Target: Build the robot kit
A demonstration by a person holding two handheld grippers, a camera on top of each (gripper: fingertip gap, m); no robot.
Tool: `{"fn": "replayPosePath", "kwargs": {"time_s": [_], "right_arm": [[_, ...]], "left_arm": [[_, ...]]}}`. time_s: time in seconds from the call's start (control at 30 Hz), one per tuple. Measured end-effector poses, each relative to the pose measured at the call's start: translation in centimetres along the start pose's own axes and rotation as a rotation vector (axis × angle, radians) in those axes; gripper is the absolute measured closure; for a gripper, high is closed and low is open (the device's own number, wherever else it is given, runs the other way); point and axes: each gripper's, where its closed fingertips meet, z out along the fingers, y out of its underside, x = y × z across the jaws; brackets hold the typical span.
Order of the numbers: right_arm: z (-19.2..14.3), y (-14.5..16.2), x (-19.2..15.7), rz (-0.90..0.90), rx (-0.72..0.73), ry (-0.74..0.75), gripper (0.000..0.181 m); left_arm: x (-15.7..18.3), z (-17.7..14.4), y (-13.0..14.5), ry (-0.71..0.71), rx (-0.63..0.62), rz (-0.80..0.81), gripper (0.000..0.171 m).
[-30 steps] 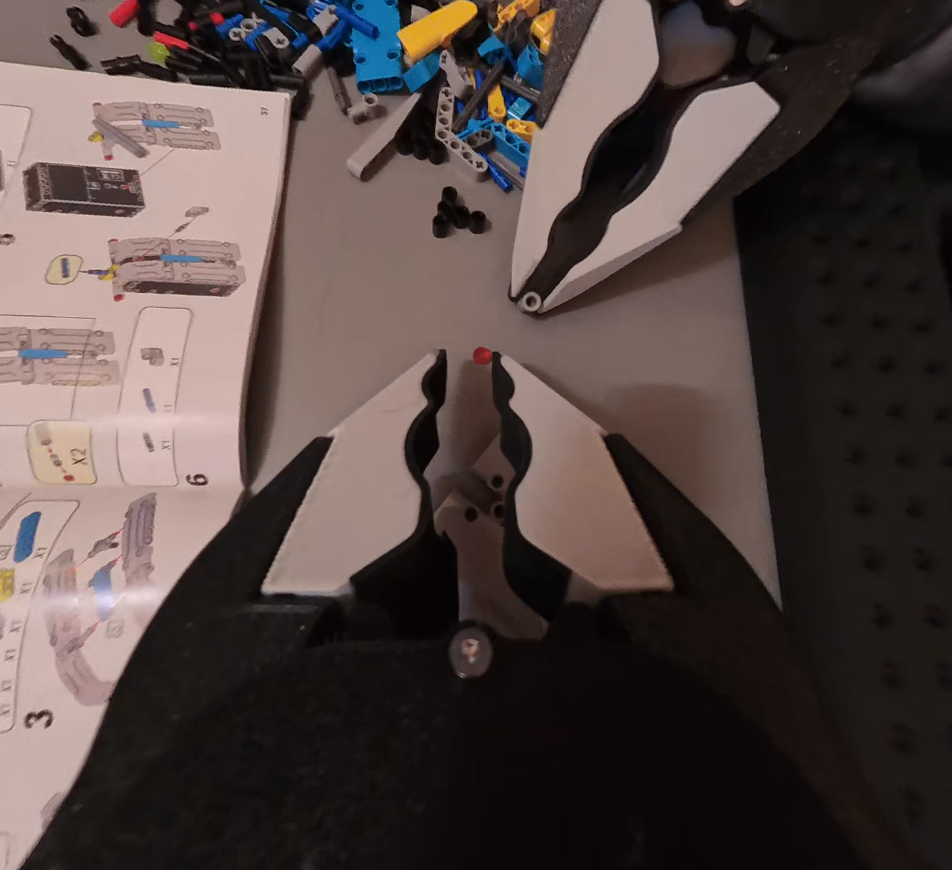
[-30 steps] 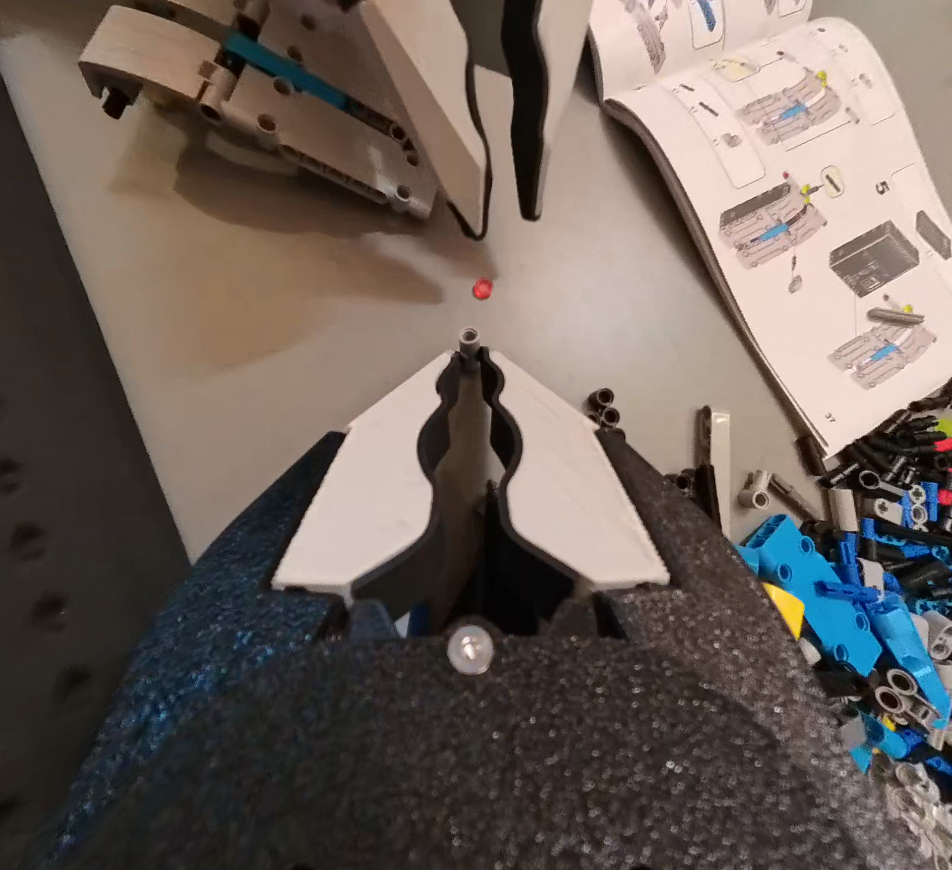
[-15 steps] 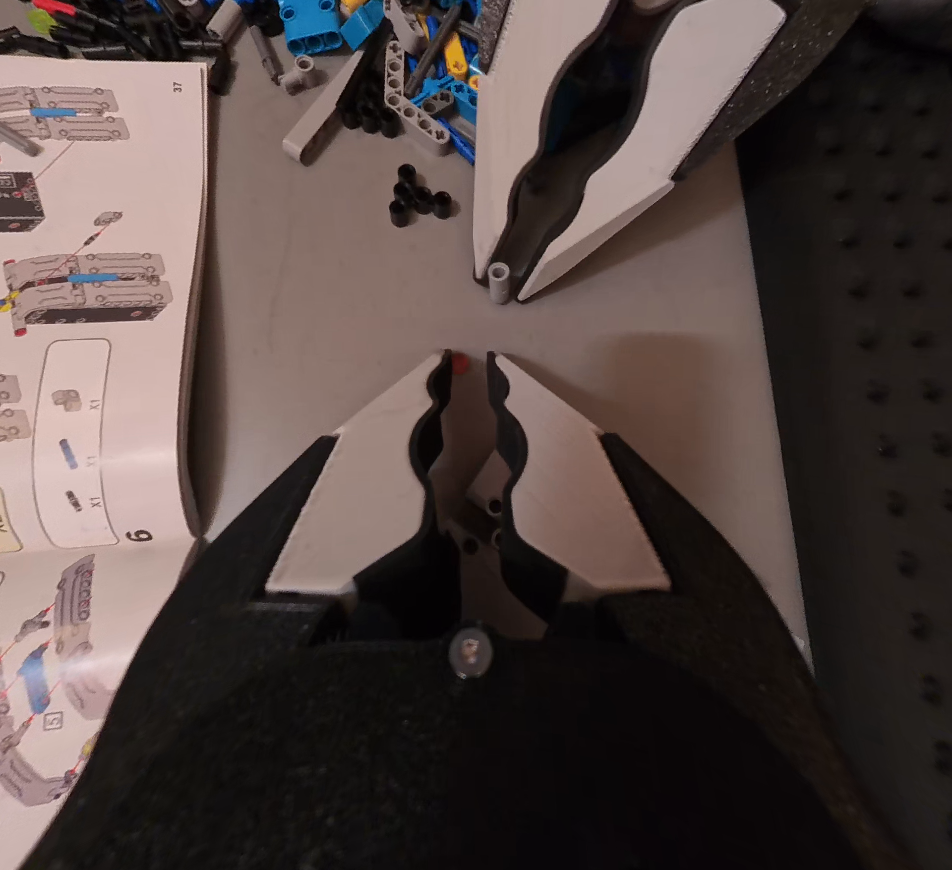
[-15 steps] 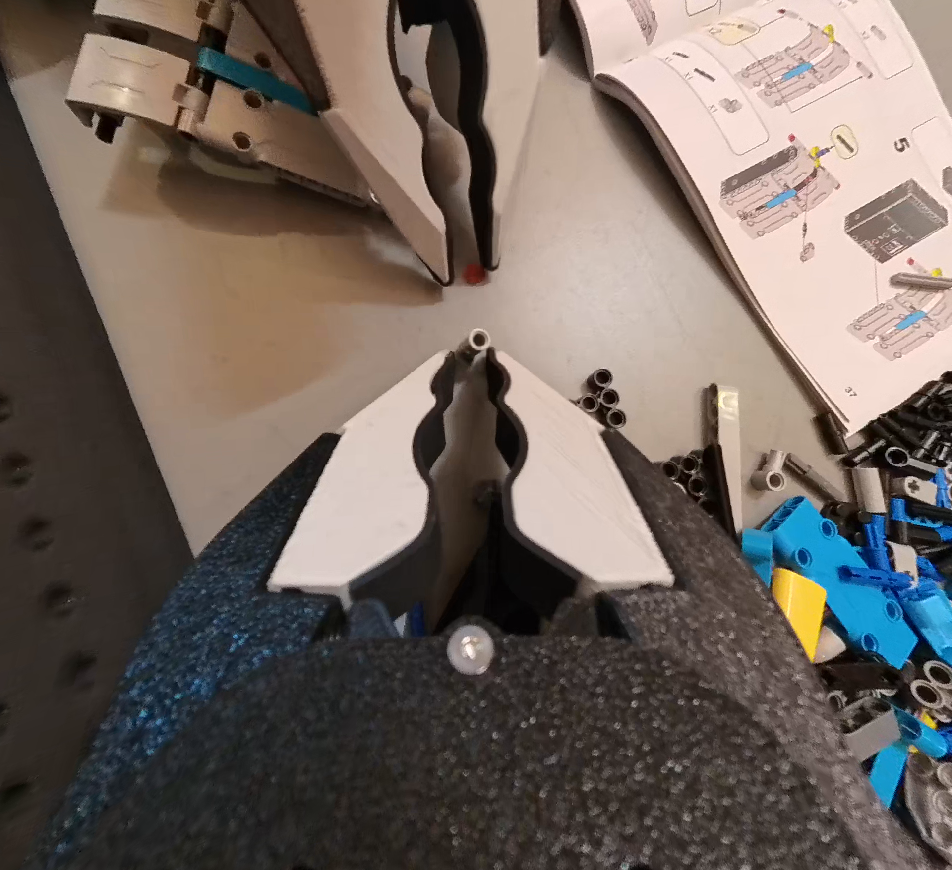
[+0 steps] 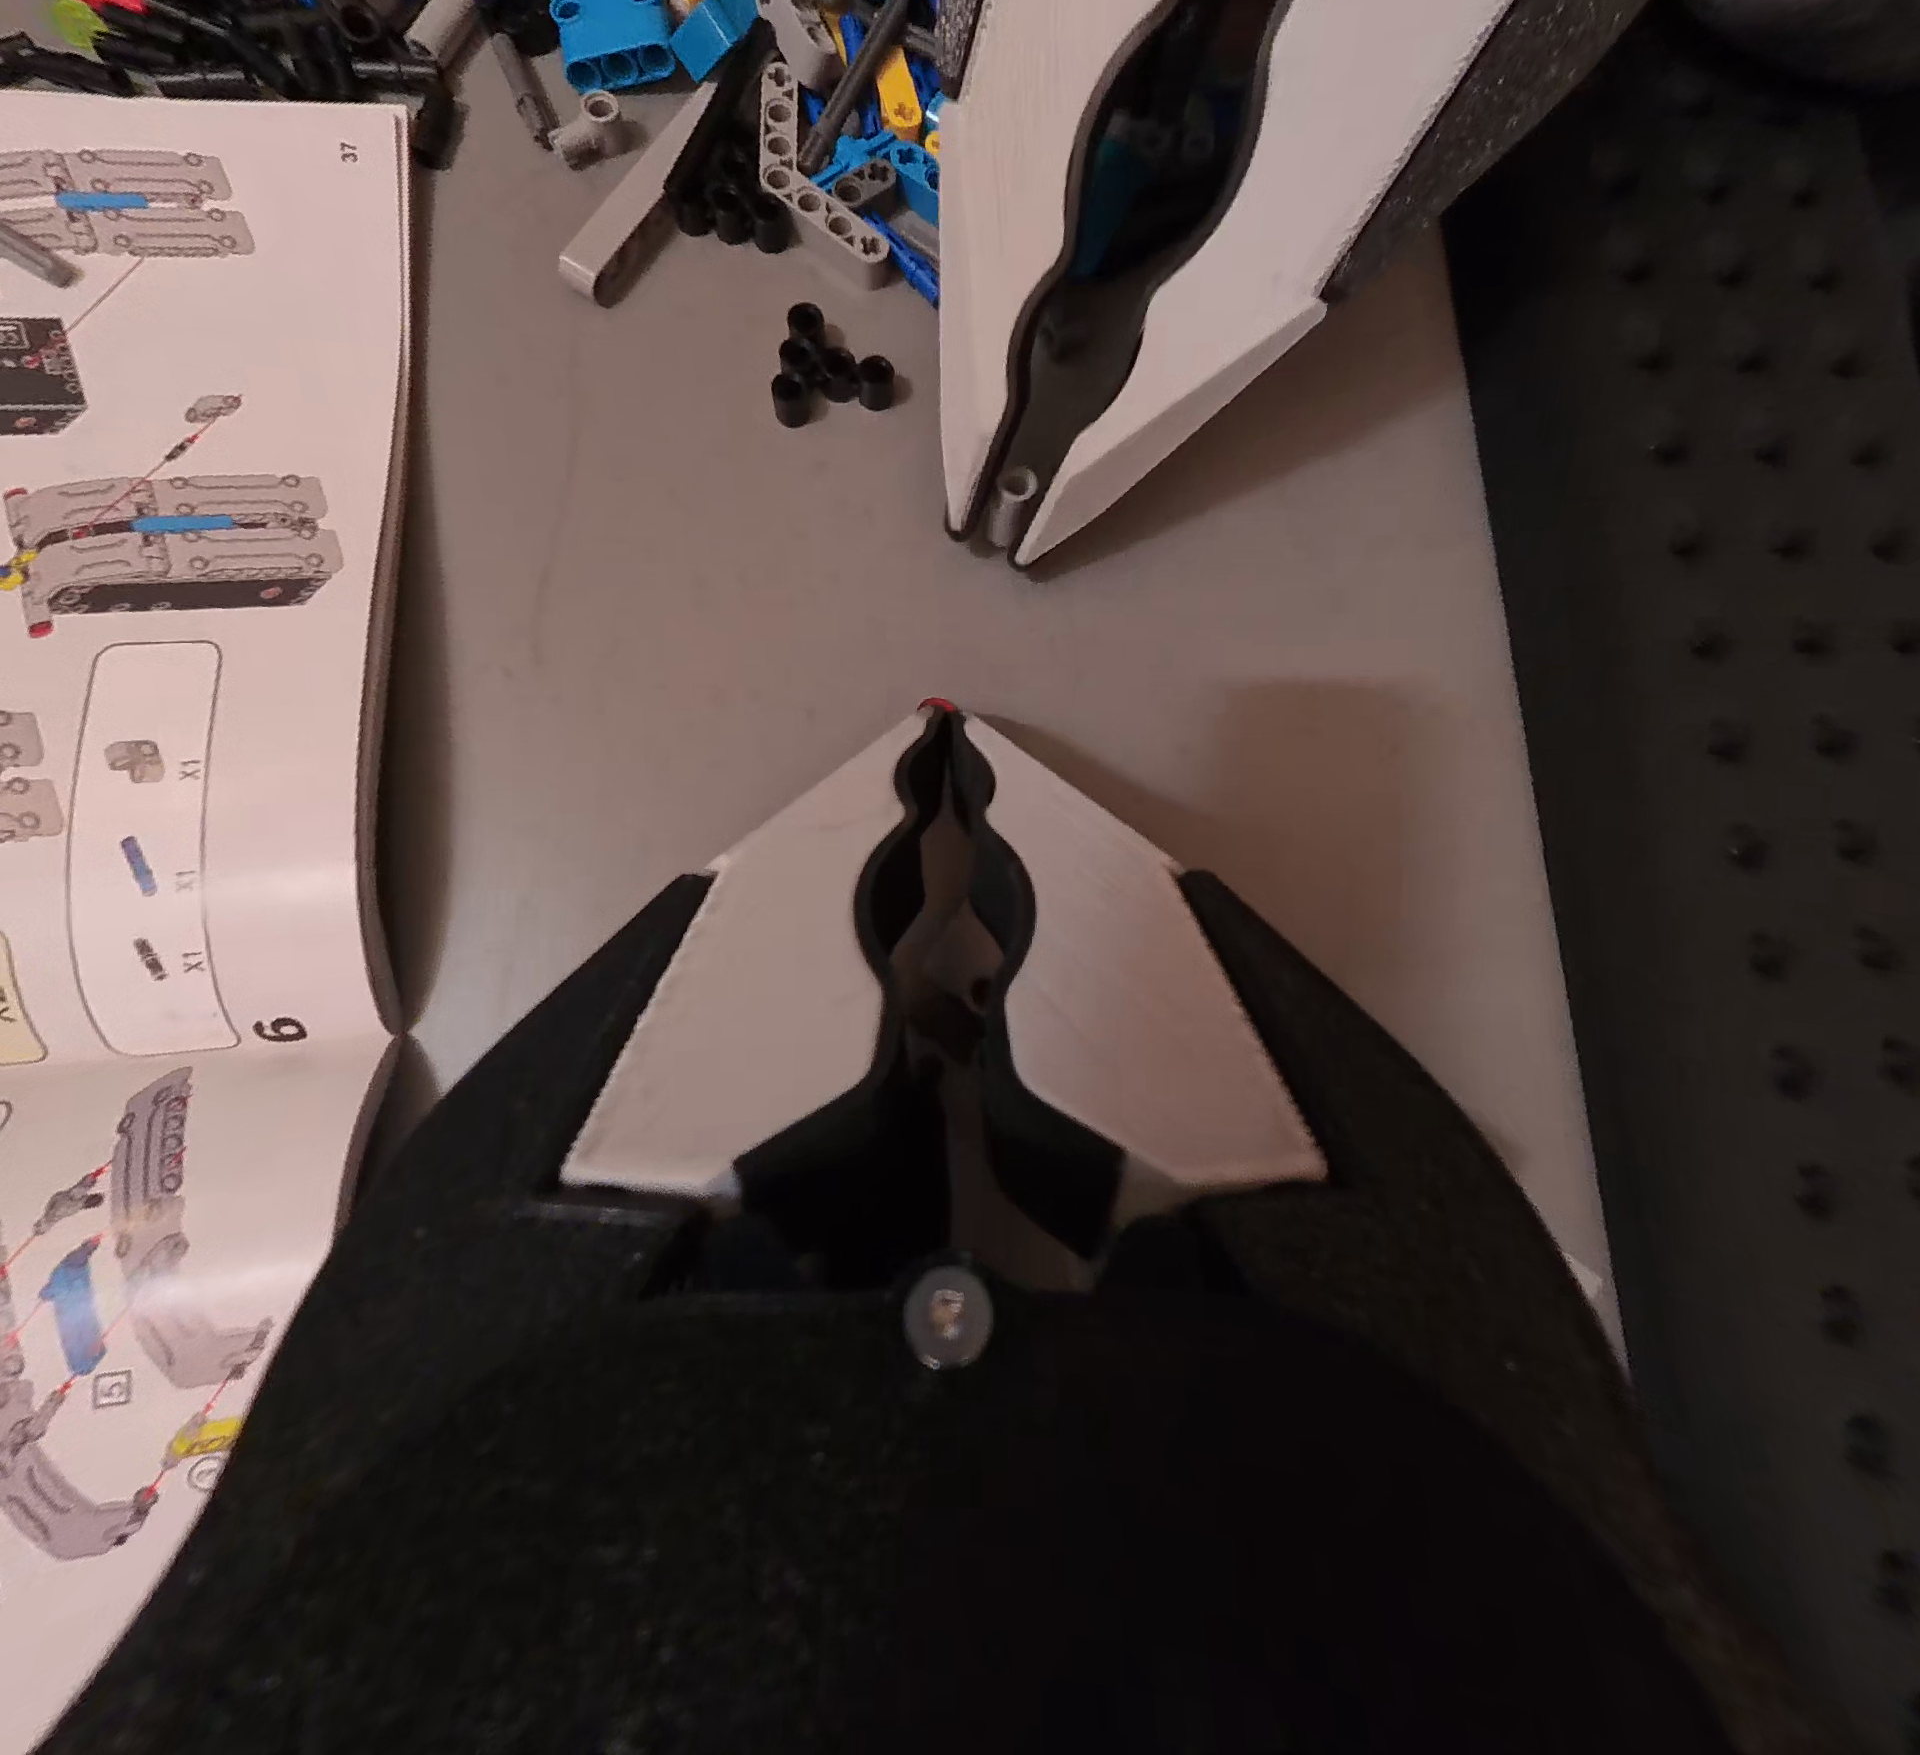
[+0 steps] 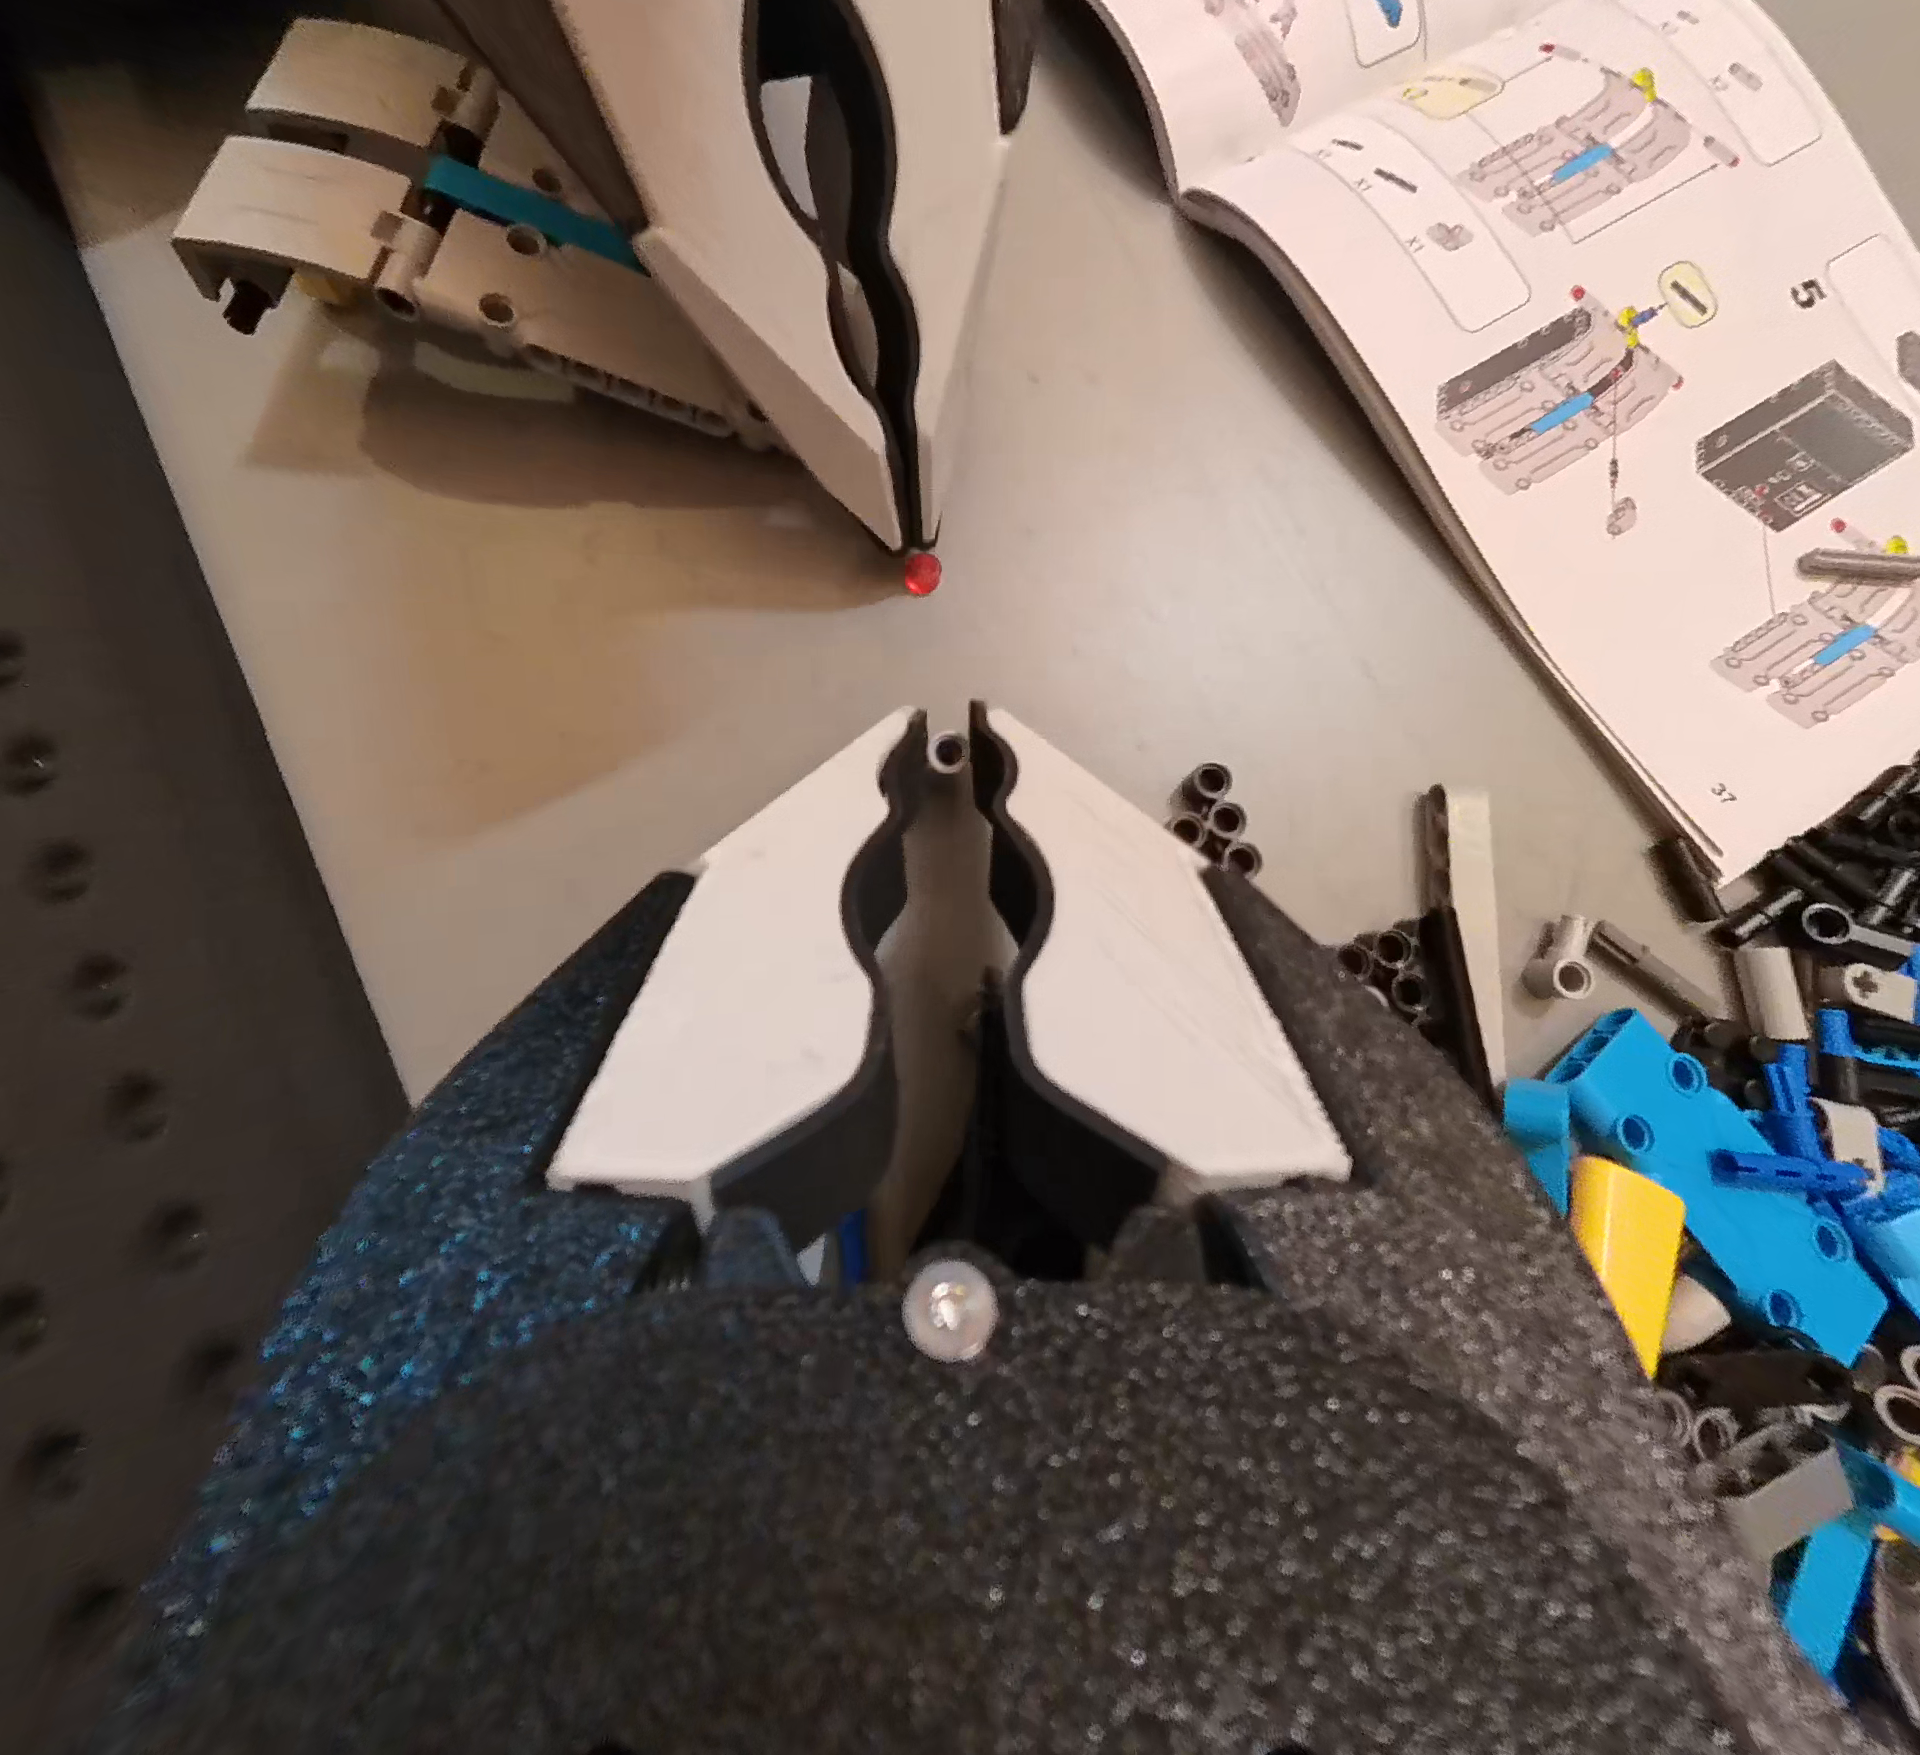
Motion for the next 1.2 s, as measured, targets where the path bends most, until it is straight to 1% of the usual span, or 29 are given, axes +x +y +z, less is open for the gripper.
{"fn": "replayPosePath", "kwargs": {"time_s": [0.07, 0.2, 0.3, 0.4, 0.5, 0.6, 0.67, 0.73, 0.8, 0.9, 0.97, 1.03, 1.13, 1.2], "right_arm": [[-0.3, -0.3, 0.3, -0.007, 0.017, 0.022, 0.175], [-1.0, -1.2, 0.7, 0.014, 0.058, 0.034, 0.175], [-0.7, -1.4, 0.6, 0.047, 0.069, 0.021, 0.175], [-0.3, -1.2, 0.7, 0.051, 0.054, 0.03, 0.175], [-0.1, -2.0, -0.1, 0.059, 0.082, -0.008, 0.175], [0.6, -2.2, -0.5, 0.03, 0.055, -0.01, 0.175], [1.0, -2.3, -0.2, 0.038, 0.03, 0.002, 0.175], [1.2, -2.7, -0.1, 0.099, 0.035, -0.023, 0.175], [1.2, -2.9, 0.3, 0.176, 0.041, -0.046, 0.175], [1.2, -3.1, 0.6, 0.281, 0.064, -0.091, 0.175], [1.3, -3.0, 0.5, 0.344, 0.068, -0.128, 0.175], [1.3, -2.9, 0.3, 0.382, 0.07, -0.153, 0.175], [1.3, -2.7, 0.1, 0.451, 0.07, -0.176, 0.175], [1.4, -2.8, 0.0, 0.473, 0.083, -0.189, 0.175]], "left_arm": [[0.1, -0.2, -0.2, 0.006, 0.011, -0.002, 0.171], [-0.3, 0.0, 0.3, -0.009, -0.013, -0.002, 0.171], [-0.4, 0.3, 0.1, -0.004, -0.02, -0.011, 0.171], [0.2, 0.8, -0.2, 0.005, -0.026, 0.017, 0.171], [-0.1, 0.7, -0.2, -0.017, -0.029, 0.021, 0.171], [-1.4, -0.9, -0.7, -0.038, 0.021, -0.024, 0.171], [-2.8, -2.7, -1.1, -0.081, 0.075, -0.082, 0.171], [-4.1, -5.1, -1.1, -0.157, 0.147, -0.135, 0.171], [-5.2, -7.9, -0.9, -0.27, 0.247, -0.165, 0.171], [-6.1, -11.4, 0.5, -0.417, 0.37, -0.188, 0.171], [-5.7, -12.5, 1.2, -0.429, 0.447, -0.207, 0.171], [-5.5, -13.2, 1.6, -0.454, 0.465, -0.19, 0.171], [-5.5, -13.9, 1.4, -0.522, 0.447, -0.146, 0.171], [-5.2, -14.0, 1.0, -0.522, 0.457, -0.147, 0.171]]}}
